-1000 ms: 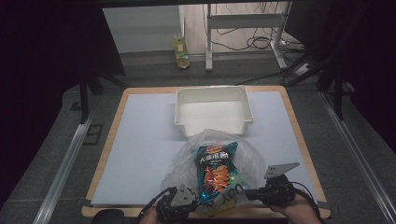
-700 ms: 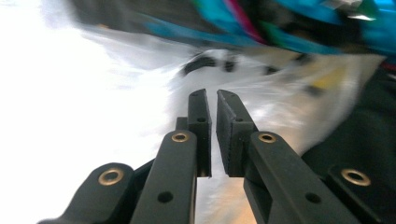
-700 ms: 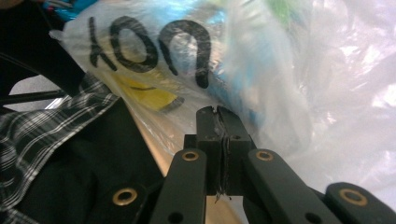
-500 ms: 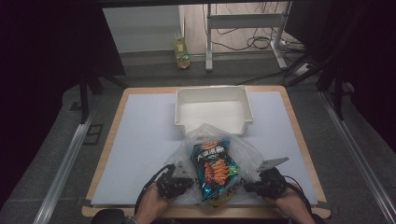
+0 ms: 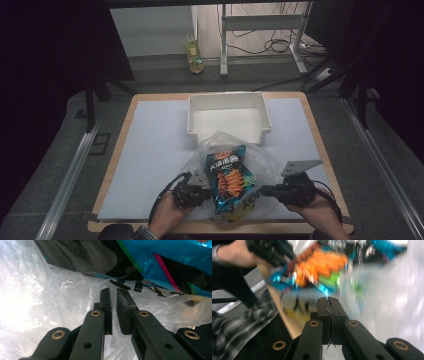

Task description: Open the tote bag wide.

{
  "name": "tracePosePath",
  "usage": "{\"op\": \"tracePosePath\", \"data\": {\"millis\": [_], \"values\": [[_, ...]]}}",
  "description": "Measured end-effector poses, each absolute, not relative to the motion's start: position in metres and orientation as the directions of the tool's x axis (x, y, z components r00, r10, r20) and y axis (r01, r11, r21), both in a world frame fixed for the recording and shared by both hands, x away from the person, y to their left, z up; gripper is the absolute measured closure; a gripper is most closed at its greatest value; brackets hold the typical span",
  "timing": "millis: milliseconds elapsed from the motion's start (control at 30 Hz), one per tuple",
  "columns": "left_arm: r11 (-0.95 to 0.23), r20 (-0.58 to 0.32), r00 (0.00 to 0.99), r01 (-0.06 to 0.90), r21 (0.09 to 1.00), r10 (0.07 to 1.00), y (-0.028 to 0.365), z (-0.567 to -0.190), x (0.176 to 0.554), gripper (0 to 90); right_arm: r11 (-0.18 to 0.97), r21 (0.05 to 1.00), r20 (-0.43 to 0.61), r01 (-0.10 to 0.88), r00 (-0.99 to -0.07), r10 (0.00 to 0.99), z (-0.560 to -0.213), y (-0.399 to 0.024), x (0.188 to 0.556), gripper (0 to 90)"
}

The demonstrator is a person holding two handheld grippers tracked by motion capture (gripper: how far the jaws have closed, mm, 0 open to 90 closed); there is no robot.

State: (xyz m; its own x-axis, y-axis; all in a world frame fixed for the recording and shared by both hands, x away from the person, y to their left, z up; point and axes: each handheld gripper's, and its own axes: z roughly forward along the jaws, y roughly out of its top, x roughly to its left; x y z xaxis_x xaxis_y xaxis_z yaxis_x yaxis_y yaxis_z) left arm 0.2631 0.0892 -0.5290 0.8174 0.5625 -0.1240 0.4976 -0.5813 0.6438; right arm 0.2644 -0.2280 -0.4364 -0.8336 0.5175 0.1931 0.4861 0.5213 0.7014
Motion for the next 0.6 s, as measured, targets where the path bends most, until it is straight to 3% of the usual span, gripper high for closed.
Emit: {"op": "tracePosePath", "data": {"millis": [100, 167, 200, 233, 433, 600], "values": [[-0.578, -0.133, 0.816, 0.504, 0.642, 0.563, 0.090, -0.530, 0.263, 82.1, 0.529, 0.708, 0.167, 0.468, -0.839, 0.518, -0.435, -0.213, 0.275, 86.6], [-0.576, -0.134, 0.816, 0.503, 0.644, 0.563, 0.091, -0.531, 0.263, 82.1, 0.566, 0.699, 0.071, 0.436, -0.831, 0.552, -0.441, -0.192, 0.290, 85.8], [-0.576, -0.134, 0.816, 0.503, 0.644, 0.563, 0.091, -0.531, 0.263, 82.1, 0.566, 0.699, 0.071, 0.436, -0.831, 0.552, -0.441, -0.192, 0.290, 85.8], [-0.575, -0.136, 0.816, 0.504, 0.645, 0.562, 0.092, -0.531, 0.263, 82.1, 0.610, 0.663, -0.006, 0.434, -0.812, 0.584, -0.450, -0.187, 0.299, 86.4], [-0.573, -0.149, 0.820, 0.504, 0.646, 0.553, 0.091, -0.531, 0.262, 81.4, 0.645, 0.589, 0.025, 0.487, -0.808, 0.588, -0.468, -0.206, 0.304, 88.6], [-0.570, -0.169, 0.824, 0.506, 0.648, 0.540, 0.087, -0.532, 0.258, 81.2, 0.661, 0.548, 0.057, 0.513, -0.811, 0.582, -0.473, -0.227, 0.287, 88.6]]}}
